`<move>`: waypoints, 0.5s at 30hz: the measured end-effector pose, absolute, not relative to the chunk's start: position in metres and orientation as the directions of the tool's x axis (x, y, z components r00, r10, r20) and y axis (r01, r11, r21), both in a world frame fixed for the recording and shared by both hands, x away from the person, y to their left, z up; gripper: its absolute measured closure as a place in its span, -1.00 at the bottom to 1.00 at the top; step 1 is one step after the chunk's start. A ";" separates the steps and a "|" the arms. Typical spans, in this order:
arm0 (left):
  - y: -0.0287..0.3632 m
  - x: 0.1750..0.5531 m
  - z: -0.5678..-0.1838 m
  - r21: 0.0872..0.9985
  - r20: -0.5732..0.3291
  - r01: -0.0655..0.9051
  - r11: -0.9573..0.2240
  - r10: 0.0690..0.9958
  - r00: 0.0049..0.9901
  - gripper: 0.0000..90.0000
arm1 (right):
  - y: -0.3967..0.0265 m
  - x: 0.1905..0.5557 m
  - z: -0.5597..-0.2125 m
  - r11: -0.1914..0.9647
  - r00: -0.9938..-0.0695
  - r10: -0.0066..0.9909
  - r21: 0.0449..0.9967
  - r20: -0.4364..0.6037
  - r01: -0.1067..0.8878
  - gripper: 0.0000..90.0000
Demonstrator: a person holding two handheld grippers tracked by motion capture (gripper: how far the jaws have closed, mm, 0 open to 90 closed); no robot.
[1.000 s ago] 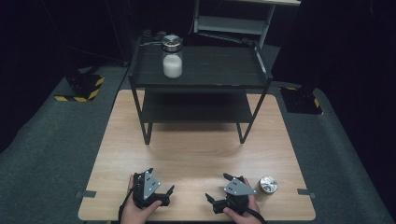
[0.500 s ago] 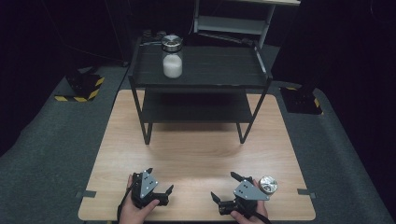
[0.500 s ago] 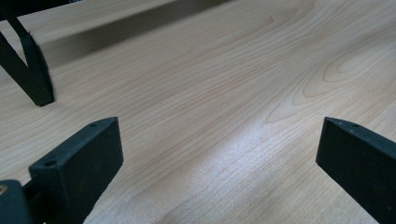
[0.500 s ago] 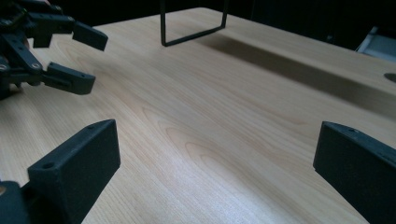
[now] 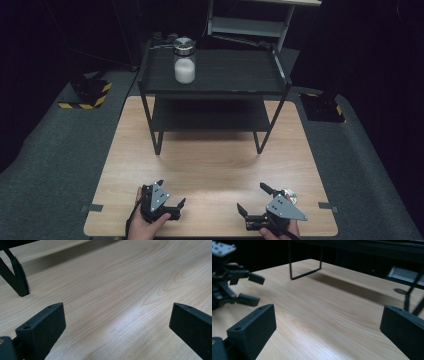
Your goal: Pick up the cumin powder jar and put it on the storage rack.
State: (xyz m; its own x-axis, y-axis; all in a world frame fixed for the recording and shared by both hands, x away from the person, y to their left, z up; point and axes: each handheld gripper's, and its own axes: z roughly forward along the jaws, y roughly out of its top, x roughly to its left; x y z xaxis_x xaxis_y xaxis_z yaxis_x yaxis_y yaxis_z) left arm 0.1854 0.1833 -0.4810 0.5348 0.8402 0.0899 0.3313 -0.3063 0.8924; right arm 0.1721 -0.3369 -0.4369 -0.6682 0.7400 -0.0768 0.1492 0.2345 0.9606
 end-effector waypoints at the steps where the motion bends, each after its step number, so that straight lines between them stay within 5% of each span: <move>1: 0.183 0.185 -0.481 0.892 0.091 0.331 -0.307 0.840 0.535 -0.98 | -0.339 0.171 -0.436 0.231 -0.660 0.748 0.961 -0.075 0.152 -0.99; 15: 0.183 0.185 -0.481 0.893 0.097 0.325 -0.311 0.839 0.536 -0.98 | -0.373 0.151 -0.436 0.192 -0.544 0.836 0.967 -0.072 0.167 -0.99</move>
State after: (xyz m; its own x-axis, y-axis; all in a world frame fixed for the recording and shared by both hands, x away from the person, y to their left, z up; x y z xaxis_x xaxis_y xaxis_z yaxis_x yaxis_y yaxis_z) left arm 0.1846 0.1830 -0.4813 0.5361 0.8385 0.0969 0.3255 -0.3113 0.8929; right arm 0.1512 -0.3734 -0.4356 -0.5438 0.8361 -0.0719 0.1672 0.1919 0.9671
